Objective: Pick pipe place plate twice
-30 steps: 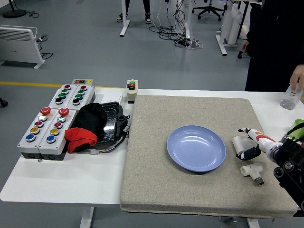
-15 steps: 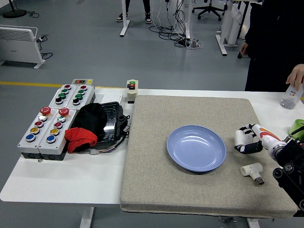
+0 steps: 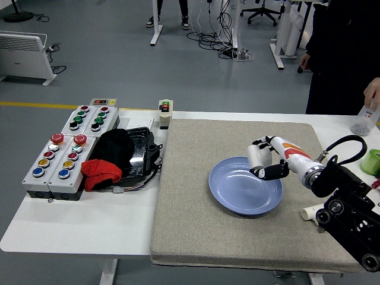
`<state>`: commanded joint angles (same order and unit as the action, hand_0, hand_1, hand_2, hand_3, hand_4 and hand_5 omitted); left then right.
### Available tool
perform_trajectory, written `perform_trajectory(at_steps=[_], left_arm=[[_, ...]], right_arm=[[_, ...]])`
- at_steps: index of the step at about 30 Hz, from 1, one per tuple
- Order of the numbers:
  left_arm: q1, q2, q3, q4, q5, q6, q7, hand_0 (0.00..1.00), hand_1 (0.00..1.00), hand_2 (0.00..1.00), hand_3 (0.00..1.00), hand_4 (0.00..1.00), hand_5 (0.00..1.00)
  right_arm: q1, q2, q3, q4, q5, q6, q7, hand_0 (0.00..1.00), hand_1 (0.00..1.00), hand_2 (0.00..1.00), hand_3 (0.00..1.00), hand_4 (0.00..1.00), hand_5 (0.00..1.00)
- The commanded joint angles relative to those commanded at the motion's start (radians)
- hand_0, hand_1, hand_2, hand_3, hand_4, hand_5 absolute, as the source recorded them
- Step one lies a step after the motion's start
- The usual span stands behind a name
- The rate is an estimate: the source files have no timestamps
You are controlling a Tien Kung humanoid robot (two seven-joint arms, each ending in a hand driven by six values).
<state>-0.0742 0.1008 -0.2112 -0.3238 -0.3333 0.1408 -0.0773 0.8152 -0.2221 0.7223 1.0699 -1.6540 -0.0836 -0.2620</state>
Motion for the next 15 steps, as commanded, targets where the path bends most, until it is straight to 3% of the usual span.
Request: perform_trajectory(at_steps=[2,3,4,8,9,14,15], left_arm=[[-0.001,0.0,0.001,0.0,0.0,0.001,-0.001,0.71,0.699,0.738,0.708,0.415,0.998],[-0.001,0.0,0.001,0.0,0.0,0.001,-0.001,0.71,0.699,0.737,0.708,0.415,0.998],[-0.001,0.0,0.001,0.0,0.0,0.002,-0.001,0.71,0.699,0.737,0.708,0.415,0.998],[-0.002,0.001,-0.001,0.0,0.002,0.002,-0.002,0.71,0.699,0.737,0.708,0.415,0.998],[-0.003,0.001,-0.001,0.0,0.002,0.002,-0.002,0.71,0.698,0.737,0.708,0.416,0.998],[-0.003,0.001,0.001,-0.001,-0.002,0.0,-0.004,0.71,0.698,0.737,0.708,0.416,0.998],[-0.003,0.001,0.001,-0.001,-0.003,-0.001,-0.004,0.71,0.698,0.737,0.709,0.417,0.998]], right_arm=[[0.003,0.012,-0.019,-0.031,-0.013,0.001,-0.004,0.289,0.405,0.44,0.598,0.563,0.267],[0.003,0.016,-0.025,-0.048,-0.022,0.002,-0.008,0.381,0.49,0.496,0.69,0.596,0.302],[0.003,0.017,-0.026,-0.052,-0.024,0.003,-0.009,0.381,0.49,0.496,0.69,0.596,0.302],[-0.003,0.017,-0.029,-0.077,-0.057,0.082,-0.047,0.381,0.49,0.496,0.69,0.596,0.302],[-0.005,0.016,-0.028,-0.078,-0.061,0.1,-0.048,0.953,0.905,0.998,0.998,0.794,0.42],[-0.009,0.015,-0.005,-0.061,-0.051,0.114,-0.031,0.953,0.905,0.998,0.998,0.794,0.42],[-0.007,0.015,-0.002,-0.057,-0.053,0.113,-0.028,0.998,0.932,0.998,0.998,0.811,0.397]])
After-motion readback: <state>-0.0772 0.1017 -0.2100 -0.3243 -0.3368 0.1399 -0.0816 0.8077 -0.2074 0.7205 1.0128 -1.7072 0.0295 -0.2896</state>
